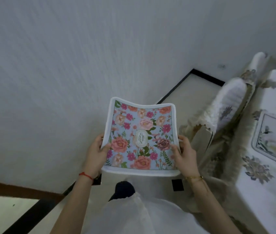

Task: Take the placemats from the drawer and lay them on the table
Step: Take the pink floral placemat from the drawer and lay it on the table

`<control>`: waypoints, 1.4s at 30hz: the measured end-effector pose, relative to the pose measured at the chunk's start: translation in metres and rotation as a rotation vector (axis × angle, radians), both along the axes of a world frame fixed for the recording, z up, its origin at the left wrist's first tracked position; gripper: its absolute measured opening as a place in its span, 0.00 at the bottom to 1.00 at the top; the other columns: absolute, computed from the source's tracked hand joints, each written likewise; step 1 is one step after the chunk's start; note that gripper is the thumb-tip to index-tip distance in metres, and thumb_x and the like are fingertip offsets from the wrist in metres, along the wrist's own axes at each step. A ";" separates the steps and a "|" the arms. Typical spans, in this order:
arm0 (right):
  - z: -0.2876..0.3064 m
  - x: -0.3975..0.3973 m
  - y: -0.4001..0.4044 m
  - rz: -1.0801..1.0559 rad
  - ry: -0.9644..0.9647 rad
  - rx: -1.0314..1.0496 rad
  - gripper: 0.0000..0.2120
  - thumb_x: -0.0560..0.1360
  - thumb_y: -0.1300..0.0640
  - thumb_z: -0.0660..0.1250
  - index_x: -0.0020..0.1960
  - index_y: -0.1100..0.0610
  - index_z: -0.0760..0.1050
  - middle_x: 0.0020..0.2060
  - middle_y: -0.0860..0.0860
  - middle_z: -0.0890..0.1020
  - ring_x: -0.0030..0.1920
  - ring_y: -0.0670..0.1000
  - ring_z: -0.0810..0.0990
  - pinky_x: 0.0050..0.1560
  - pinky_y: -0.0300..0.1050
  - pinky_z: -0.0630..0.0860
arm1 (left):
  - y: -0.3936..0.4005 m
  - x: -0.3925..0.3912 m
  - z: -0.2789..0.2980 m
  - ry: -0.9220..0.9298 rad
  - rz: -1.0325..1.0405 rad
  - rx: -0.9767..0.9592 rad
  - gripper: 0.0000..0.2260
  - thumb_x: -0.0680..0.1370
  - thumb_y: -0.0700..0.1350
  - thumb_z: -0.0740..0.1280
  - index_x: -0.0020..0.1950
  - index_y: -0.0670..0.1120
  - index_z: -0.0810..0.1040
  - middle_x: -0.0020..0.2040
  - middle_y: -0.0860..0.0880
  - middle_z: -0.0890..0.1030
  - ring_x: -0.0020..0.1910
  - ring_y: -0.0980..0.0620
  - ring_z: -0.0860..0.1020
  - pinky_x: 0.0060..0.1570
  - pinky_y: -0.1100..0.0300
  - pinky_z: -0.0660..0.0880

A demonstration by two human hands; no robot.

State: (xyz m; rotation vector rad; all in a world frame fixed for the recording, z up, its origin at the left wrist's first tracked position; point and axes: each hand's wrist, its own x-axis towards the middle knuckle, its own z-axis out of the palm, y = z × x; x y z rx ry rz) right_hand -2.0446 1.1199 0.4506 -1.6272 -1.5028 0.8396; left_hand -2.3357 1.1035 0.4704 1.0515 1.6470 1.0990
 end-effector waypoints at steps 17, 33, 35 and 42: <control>0.002 0.037 0.356 -0.484 0.025 0.027 0.12 0.78 0.56 0.63 0.61 0.54 0.69 0.44 0.46 0.82 0.34 0.44 0.83 0.34 0.46 0.81 | 0.490 0.061 0.007 0.057 -0.495 0.088 0.10 0.79 0.38 0.64 0.58 0.48 0.74 0.52 0.49 0.82 0.49 0.49 0.83 0.46 0.50 0.81; -0.001 0.230 0.546 -1.018 0.075 0.059 0.12 0.78 0.56 0.63 0.60 0.51 0.68 0.46 0.44 0.82 0.39 0.39 0.82 0.33 0.36 0.79 | 0.789 0.353 0.011 -0.026 -0.961 0.103 0.11 0.79 0.36 0.62 0.61 0.43 0.74 0.52 0.47 0.81 0.49 0.52 0.81 0.41 0.64 0.80; 0.006 0.269 0.566 -1.083 0.062 0.082 0.11 0.78 0.57 0.63 0.60 0.52 0.68 0.45 0.43 0.81 0.39 0.36 0.81 0.33 0.31 0.77 | 0.817 0.406 0.019 -0.048 -1.022 0.117 0.11 0.80 0.37 0.62 0.61 0.46 0.73 0.51 0.49 0.80 0.48 0.55 0.81 0.40 0.65 0.80; 0.021 0.378 0.602 -1.314 0.048 0.088 0.11 0.78 0.56 0.63 0.59 0.51 0.67 0.45 0.45 0.81 0.41 0.40 0.81 0.32 0.29 0.76 | 0.880 0.577 0.032 -0.047 -1.260 0.121 0.11 0.79 0.38 0.62 0.58 0.52 0.73 0.50 0.54 0.80 0.44 0.60 0.82 0.40 0.63 0.80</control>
